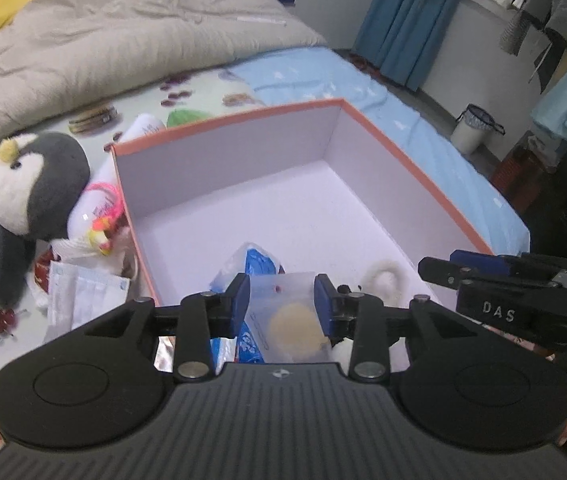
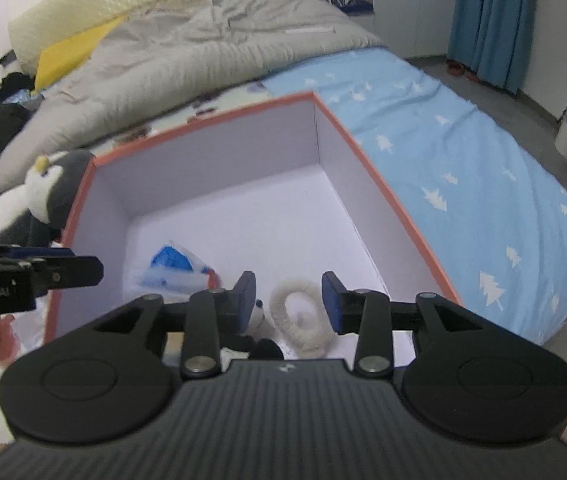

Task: Organize soft objects
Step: 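Drop the hair tie into the pink box with the right gripper while the left releases the packet, then withdraw both grippers from the box toward the mask and red candy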

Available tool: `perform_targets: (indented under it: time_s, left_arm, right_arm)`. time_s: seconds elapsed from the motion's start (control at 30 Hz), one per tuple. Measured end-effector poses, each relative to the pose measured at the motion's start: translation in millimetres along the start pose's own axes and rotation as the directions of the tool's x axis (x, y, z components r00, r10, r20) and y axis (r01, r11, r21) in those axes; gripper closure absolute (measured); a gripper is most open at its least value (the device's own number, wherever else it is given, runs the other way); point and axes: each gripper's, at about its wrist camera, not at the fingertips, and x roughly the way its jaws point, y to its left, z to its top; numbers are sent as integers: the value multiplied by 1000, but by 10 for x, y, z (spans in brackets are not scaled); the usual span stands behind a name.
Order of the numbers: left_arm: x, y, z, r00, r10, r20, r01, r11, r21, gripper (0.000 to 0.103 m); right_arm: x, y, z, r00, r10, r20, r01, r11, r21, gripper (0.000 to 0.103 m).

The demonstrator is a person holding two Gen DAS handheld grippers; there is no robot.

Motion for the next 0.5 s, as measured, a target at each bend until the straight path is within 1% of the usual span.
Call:
perform_targets:
  time_s: [0.1, 0.2, 0.3, 0.43, 0.5]
  left_arm:
    - [-202, -15, -11, 999, 11, 48, -12, 1000, 28, 62]
    - [-464, -23, -39, 994, 25, 107, -31, 998, 53, 62]
    - [-719, -19, -75, 987, 21, 158, -32, 997, 69, 62]
    - [-1016, -11, -160, 977, -1, 213, -14, 998, 68, 62]
    - [-1126, -45, -230, 972, 2, 235, -24, 996, 88, 62]
  right_arm:
    - [-154, 21, 26, 999, 9, 49, -9, 1000, 2, 63]
    - [-332, 58, 35, 994, 28, 109, -29, 1000, 7, 63]
    - [-519, 134, 17, 985, 46, 165, -46, 999, -2, 63]
    - [-750, 271, -22, 972, 87, 217, -82, 996, -31, 63]
    - [-849, 351, -49, 966, 96, 241, -87, 995, -51, 63]
